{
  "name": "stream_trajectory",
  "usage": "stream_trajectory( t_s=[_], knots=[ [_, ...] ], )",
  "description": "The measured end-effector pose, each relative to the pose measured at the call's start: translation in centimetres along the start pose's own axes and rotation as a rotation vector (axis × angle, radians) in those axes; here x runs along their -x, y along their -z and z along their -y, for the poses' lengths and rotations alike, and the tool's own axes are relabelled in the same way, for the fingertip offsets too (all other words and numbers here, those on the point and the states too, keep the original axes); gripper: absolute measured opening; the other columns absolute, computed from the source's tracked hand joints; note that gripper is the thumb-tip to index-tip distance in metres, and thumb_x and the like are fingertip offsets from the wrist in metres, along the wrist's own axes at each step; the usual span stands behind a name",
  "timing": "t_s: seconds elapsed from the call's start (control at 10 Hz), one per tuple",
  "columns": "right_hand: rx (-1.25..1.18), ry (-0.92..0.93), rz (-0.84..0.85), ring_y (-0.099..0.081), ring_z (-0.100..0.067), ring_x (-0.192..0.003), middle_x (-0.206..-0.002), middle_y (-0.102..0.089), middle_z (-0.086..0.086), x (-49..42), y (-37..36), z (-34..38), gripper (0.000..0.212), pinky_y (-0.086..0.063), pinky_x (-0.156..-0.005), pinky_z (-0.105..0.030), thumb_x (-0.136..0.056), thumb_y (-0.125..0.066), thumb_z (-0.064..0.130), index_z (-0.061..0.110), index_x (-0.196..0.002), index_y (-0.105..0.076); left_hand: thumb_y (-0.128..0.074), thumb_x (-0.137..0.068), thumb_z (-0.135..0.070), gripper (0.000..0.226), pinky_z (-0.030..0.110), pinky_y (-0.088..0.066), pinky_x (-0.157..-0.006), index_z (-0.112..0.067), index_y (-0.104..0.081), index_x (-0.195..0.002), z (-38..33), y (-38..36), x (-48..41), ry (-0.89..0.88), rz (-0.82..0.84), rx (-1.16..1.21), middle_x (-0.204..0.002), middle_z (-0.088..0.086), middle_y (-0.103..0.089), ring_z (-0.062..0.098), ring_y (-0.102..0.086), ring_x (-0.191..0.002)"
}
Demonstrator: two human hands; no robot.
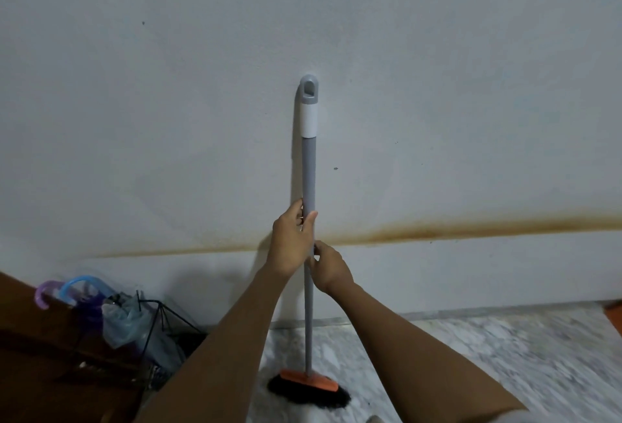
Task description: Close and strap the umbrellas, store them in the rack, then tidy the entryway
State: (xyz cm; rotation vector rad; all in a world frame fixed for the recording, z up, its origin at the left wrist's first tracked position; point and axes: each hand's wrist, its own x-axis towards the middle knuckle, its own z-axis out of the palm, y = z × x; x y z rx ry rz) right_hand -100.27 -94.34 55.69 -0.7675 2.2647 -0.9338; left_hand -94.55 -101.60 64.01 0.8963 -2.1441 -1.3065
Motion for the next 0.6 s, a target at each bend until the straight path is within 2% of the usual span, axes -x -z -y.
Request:
stream_trajectory(
  t_s=[0.1, 0.2, 0.3, 0.4, 0.6],
  knots=[
    [0.043, -0.021, -0.011, -0.062, -0.028, -0.110, -0.124, -0.066, -0.005, 0.2, 0.2, 0.5, 0.031, -0.051, -0.087, -0.039, -0.101, -0.045, 0.029, 0.020, -0.130, -0.053, -0.057, -0.097, -0.021, 0.027, 0.019, -0.050, -0.082, -0.010, -0.060, -0.122, -0.2, 0.2, -0.1, 0.044, 0.000, 0.013, -0.108, -0.003, -0.066, 0.013, -0.064, -0.094],
    [0.008, -0.008, -0.040, -0.059, -0.024, -0.122, -0.137, -0.059, -0.003, 0.9, 1.1, 0.9, 0.046, -0.049, -0.093, -0.037, -0.099, -0.048, 0.033, 0.021, -0.143, -0.044, -0.057, -0.097, -0.024, 0.033, 0.020, -0.049, -0.084, -0.012, -0.057, -0.128, -0.8, 0.7, 0.0, 0.086, 0.020, 0.020, -0.120, 0.003, -0.067, 0.013, -0.063, -0.097],
    [0.001, 0.036, -0.086, -0.059, -0.021, -0.122, -0.140, -0.057, -0.004, 2.0, 3.2, 2.3, 0.050, -0.049, -0.100, -0.041, -0.098, -0.051, 0.039, 0.020, -0.144, -0.045, -0.054, -0.098, -0.027, 0.046, 0.021, -0.043, -0.087, -0.013, -0.047, -0.141, -2.0, 2.2, 0.5, 0.121, 0.051, 0.005, -0.130, 0.005, -0.060, 0.019, -0.058, -0.115],
    [0.010, 0.094, -0.165, -0.061, -0.019, -0.120, -0.138, -0.059, -0.002, 3.6, 6.2, 4.6, 0.045, -0.048, -0.101, -0.037, -0.098, -0.052, 0.040, 0.018, -0.138, -0.052, -0.054, -0.097, -0.034, 0.048, 0.022, -0.038, -0.087, -0.017, -0.046, -0.142, -3.7, 5.0, 1.3, 0.093, 0.083, -0.039, -0.128, 0.004, -0.059, 0.019, -0.055, -0.118],
    [0.108, 0.327, -0.322, -0.060, -0.015, -0.120, -0.135, -0.061, 0.004, 8.4, 12.0, 12.2, 0.040, -0.050, -0.099, -0.039, -0.099, -0.047, 0.044, 0.024, -0.133, -0.056, -0.056, -0.095, -0.037, 0.040, 0.025, -0.043, -0.084, -0.021, -0.055, -0.131, -9.7, 12.2, 2.5, -0.134, 0.084, -0.138, -0.112, 0.000, -0.062, 0.018, -0.060, -0.102]
  ],
)
